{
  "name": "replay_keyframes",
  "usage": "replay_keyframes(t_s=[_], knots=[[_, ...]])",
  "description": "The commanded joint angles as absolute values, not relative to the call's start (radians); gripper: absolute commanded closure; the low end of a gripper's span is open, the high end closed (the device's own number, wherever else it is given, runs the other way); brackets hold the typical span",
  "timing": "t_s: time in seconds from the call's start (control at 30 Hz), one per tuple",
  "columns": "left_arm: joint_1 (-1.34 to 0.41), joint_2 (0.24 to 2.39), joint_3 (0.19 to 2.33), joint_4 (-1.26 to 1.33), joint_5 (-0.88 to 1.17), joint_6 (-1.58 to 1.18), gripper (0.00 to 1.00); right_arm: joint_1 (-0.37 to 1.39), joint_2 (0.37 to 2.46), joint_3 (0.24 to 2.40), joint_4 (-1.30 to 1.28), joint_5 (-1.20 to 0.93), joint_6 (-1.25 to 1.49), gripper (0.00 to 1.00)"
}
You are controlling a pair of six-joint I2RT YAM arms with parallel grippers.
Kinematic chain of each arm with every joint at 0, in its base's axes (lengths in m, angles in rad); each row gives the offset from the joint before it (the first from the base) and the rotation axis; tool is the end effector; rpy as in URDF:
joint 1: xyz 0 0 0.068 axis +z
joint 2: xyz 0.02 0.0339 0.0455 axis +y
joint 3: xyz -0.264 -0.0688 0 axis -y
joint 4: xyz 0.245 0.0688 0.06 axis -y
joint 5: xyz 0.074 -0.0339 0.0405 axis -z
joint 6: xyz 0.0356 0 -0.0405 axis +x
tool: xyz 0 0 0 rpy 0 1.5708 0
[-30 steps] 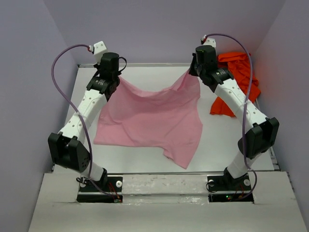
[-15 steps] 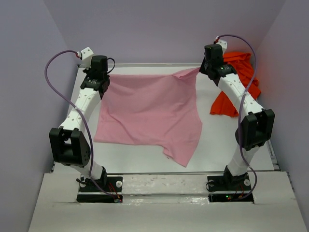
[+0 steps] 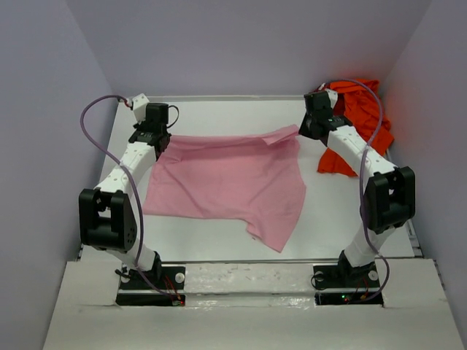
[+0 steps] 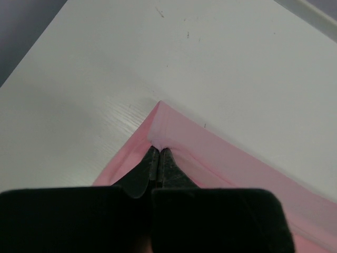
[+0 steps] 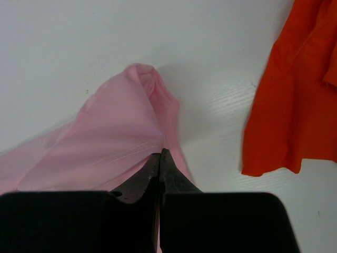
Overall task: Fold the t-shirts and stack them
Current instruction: Fold the flattened T-shirt at the center of the board.
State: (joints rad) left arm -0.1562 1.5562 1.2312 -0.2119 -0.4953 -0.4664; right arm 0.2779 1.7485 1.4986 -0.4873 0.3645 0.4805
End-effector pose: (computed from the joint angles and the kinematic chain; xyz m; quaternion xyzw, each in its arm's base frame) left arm 0.3563 -0.0390 0.3022 -0.2499 0.8140 0.0561 0.5214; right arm 0.3865 0.0971 0.2988 0.1639 0.8872 -0.0066 0.4312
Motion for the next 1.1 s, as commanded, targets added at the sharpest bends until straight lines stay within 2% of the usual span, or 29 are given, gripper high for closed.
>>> replay_keyframes(t_s=[0.0, 0.5, 0.77, 0.9, 1.07], knots=[[-0.16, 1.497, 1.192, -0.189, -0.509, -0.482, 1.0, 0.278, 1.625, 1.432, -0.463, 0.354, 0.526, 1.0], [-0.186, 1.434, 1.049, -0.179, -0.509, -0.486, 1.0, 0.298, 1.54, 1.269, -0.479, 0.291, 0.557, 1.0], [-0.187, 1.512, 1.251, -0.196, -0.528, -0.468, 1.0, 0.298, 1.585, 1.361, -0.413, 0.295, 0.528, 1.0], [-0.196, 1.613, 1.429, -0.212, -0.523, -0.456, 1.0, 0.298, 1.652, 1.456, -0.394, 0.299, 0.511, 1.0], [-0.196, 1.695, 1.545, -0.189, -0.512, -0.434, 1.0, 0.298, 1.77, 1.624, -0.385, 0.298, 0.473, 1.0]])
